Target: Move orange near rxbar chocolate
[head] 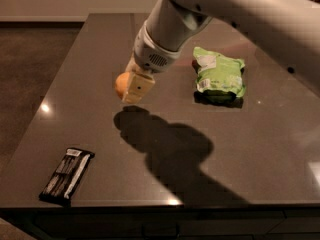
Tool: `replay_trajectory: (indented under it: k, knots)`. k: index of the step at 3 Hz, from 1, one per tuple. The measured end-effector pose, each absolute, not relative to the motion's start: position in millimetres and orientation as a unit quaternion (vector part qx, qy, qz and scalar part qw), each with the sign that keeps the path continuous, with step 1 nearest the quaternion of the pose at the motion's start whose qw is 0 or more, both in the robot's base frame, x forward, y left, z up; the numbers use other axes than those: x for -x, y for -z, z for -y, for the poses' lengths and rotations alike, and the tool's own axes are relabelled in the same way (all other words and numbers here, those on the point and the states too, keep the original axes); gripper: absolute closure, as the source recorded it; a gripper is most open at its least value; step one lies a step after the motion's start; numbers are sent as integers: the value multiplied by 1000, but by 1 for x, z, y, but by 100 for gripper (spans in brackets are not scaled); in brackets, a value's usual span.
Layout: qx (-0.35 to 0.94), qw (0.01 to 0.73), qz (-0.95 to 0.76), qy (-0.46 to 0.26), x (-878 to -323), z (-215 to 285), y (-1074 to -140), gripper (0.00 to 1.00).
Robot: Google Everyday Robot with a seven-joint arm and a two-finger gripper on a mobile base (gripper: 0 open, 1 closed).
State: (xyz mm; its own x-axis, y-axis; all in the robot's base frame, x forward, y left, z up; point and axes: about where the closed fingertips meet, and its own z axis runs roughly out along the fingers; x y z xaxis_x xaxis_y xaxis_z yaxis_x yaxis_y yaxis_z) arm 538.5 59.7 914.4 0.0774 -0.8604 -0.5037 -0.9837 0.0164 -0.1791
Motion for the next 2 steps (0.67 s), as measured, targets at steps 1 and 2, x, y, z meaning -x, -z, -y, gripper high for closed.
replay_trajectory:
  k: [1, 2]
  knots:
    - [724, 245, -629, -141, -500, -51, -914, 100]
    - [724, 245, -629, -141, -500, -51, -914, 100]
